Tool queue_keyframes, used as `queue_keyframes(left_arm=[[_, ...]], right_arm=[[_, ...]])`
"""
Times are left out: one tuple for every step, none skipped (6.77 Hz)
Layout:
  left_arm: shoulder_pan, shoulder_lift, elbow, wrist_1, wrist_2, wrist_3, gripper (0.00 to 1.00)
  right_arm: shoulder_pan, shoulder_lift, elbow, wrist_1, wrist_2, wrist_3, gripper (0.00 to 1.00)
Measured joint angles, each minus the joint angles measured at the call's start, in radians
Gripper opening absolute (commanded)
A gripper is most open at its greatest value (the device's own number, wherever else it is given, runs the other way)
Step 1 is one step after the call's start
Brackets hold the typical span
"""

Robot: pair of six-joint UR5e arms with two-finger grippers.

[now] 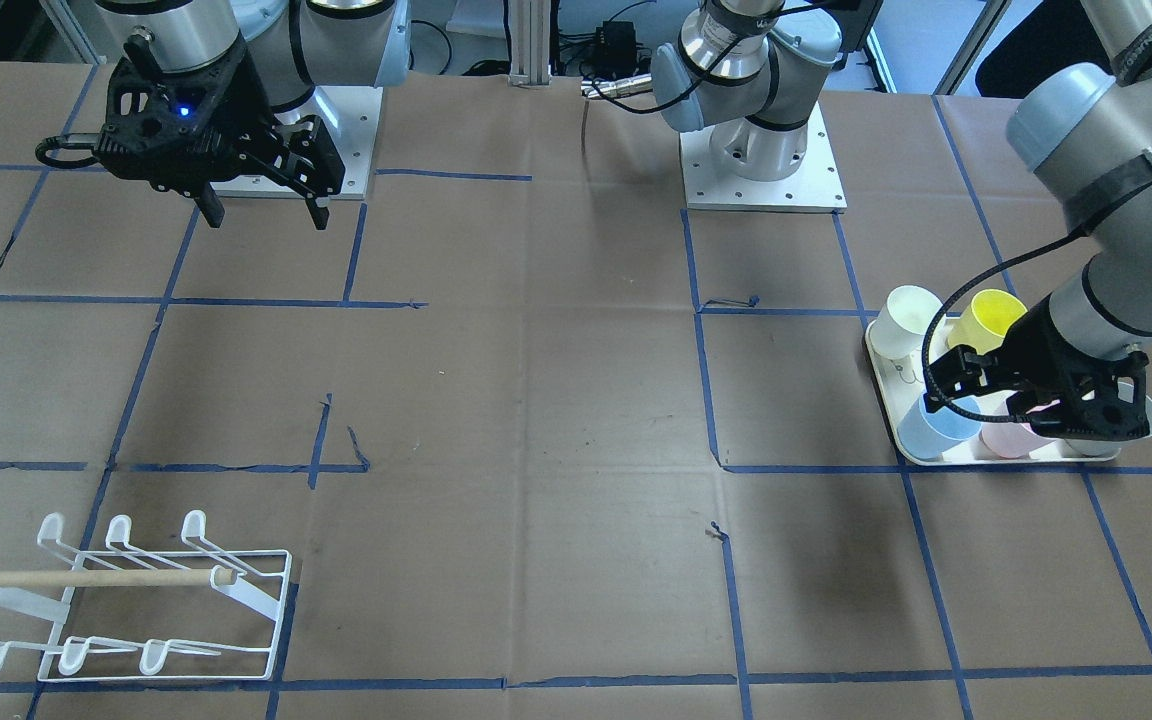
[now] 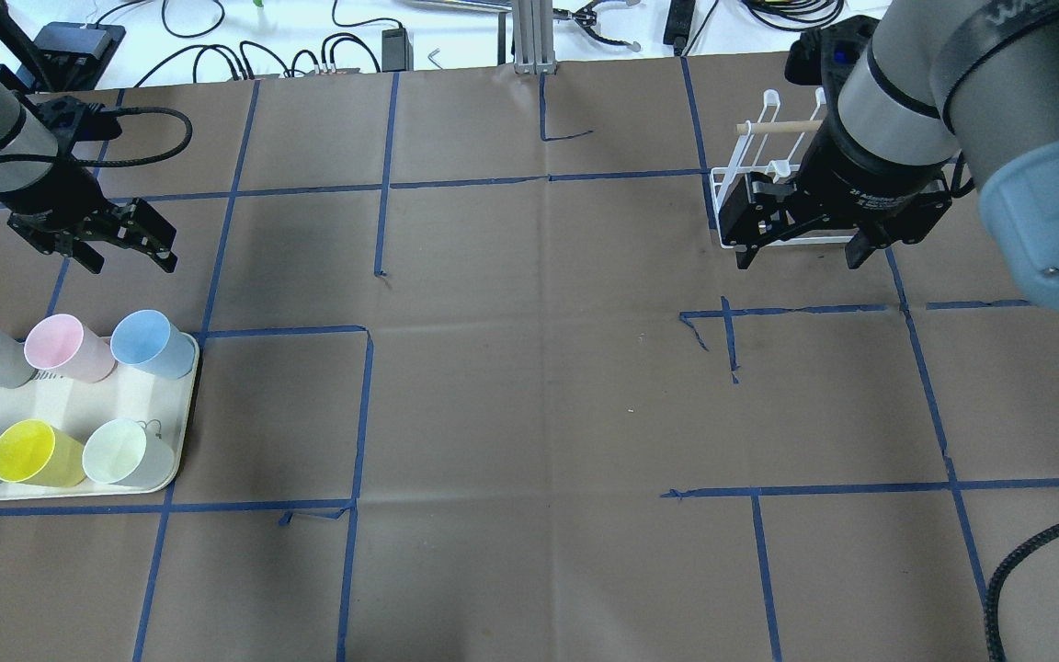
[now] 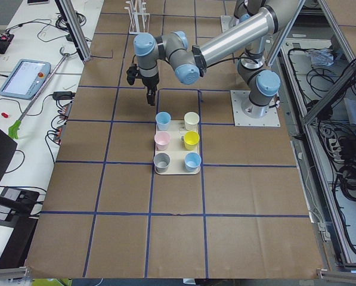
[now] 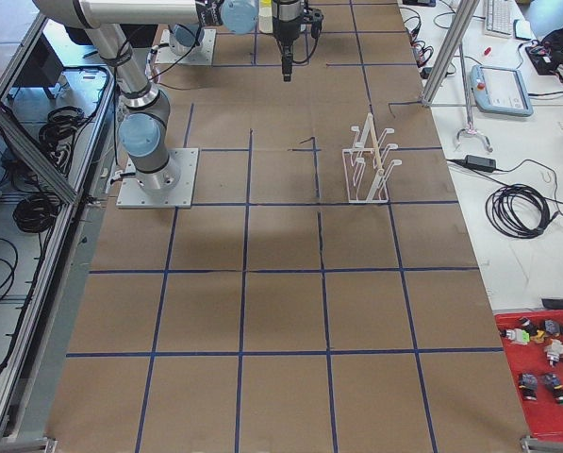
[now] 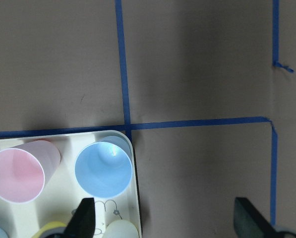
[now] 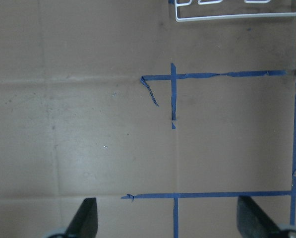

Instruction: Transfer IKEA cup to right arm and place on rack

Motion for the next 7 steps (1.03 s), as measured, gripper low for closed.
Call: queue_keyframes(left_arm=[[0.003,-0.012,-0.045,0.067,0.001,0.003,0.98],[0.005,-0.017,-0.107,0.149,0.003,0.005,0.99],[0.01,-0.017,-0.162,0.213,0.004,0.007,0.99],[0.015,-0.015,-0.198,0.245,0.006,0.009,0.99],[0.017,-0.009,-0.217,0.253,0.008,0.01,0.99],[0.02,-0.003,-0.237,0.255,0.008,0.01,0.99],[0.029,-0.001,-0.26,0.257,0.007,0.01,0.99]], right_arm=[[0.0,0.0,0.004,-0.053,0.045,0.02,1.0],[0.001,0.001,0.026,-0.123,0.094,0.064,1.0],[0.002,-0.002,0.073,-0.207,0.117,0.117,1.0],[0.004,-0.009,0.13,-0.312,0.125,0.184,1.0],[0.006,-0.016,0.18,-0.42,0.127,0.257,1.0],[0.009,-0.021,0.231,-0.55,0.127,0.314,1.0],[0.015,-0.022,0.289,-0.688,0.13,0.365,1.0]])
